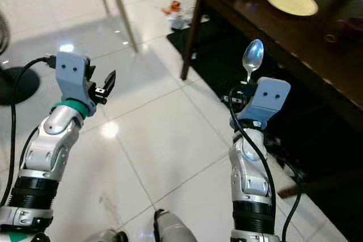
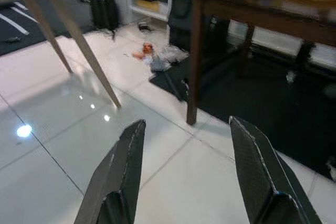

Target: Setting the table

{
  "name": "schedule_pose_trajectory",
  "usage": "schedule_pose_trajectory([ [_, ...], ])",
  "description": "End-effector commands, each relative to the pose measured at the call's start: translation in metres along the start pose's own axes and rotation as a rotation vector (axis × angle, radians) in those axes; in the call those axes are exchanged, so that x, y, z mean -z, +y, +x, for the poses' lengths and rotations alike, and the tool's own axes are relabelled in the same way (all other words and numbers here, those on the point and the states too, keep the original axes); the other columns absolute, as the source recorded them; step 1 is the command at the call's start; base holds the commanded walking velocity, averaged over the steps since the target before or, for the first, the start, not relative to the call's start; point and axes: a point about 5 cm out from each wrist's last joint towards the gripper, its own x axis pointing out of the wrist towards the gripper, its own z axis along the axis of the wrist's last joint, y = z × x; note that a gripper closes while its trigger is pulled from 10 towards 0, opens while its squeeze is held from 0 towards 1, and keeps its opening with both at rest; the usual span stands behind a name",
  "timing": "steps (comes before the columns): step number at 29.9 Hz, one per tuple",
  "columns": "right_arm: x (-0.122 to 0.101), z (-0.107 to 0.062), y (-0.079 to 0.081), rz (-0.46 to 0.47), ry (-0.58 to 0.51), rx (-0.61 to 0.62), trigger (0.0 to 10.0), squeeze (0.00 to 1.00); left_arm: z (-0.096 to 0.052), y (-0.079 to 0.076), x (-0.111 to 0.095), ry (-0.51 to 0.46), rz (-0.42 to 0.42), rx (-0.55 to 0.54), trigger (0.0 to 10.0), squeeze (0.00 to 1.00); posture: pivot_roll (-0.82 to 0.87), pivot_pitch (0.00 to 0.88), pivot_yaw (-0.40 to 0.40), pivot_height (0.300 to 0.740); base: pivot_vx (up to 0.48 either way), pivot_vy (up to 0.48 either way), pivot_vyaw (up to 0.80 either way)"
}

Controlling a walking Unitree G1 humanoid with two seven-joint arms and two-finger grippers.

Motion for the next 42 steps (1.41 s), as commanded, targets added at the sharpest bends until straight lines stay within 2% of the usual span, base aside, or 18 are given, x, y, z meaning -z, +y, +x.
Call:
schedule_pose_trajectory([
  [1,0.003,-0.001,-0.004,0.000,0.016,0.016,10.0,0.00,-0.001,-0.002,0.004,0.020,0.003,0.008,10.0,0.00,0.02,0.000,0.027,0.740,0.000,0.000,-0.80],
  [8,0.003,-0.001,-0.007,-0.007,0.020,0.034,10.0,0.00,-0.002,-0.006,0.005,0.031,0.020,0.036,10.0,0.00,0.02,0.001,0.028,0.740,0.000,0.000,-0.80],
  [13,0.005,0.000,-0.014,-0.029,0.036,0.074,10.0,0.00,-0.006,-0.019,0.002,0.004,0.086,0.128,10.0,0.00,0.03,0.005,0.029,0.740,0.000,0.000,-0.80],
  [18,0.004,0.000,-0.016,-0.030,0.031,0.079,10.0,0.00,-0.007,-0.026,0.000,0.004,0.081,0.183,10.0,0.00,0.02,0.008,0.033,0.740,0.000,0.000,-0.80],
  [22,0.005,0.000,-0.016,-0.031,0.033,0.083,10.0,0.00,-0.005,-0.026,-0.003,0.012,0.059,0.185,10.0,0.00,0.02,0.011,0.034,0.740,0.000,0.000,-0.80],
  [27,0.005,0.000,-0.016,-0.033,0.036,0.090,10.0,0.00,-0.005,-0.025,-0.005,0.008,0.125,0.221,10.0,0.00,0.02,0.013,0.036,0.740,0.000,0.000,-0.80],
  [35,0.005,-0.001,-0.016,-0.035,0.037,0.096,10.0,0.00,-0.005,-0.025,-0.009,0.004,0.138,0.256,10.0,0.00,0.02,0.015,0.039,0.740,0.000,0.000,-0.80],
  [42,0.005,-0.001,-0.015,-0.033,0.036,0.090,10.0,0.00,-0.005,-0.016,-0.003,0.021,0.108,0.192,10.0,0.00,0.02,0.016,0.038,0.740,0.000,0.000,-0.80],
])
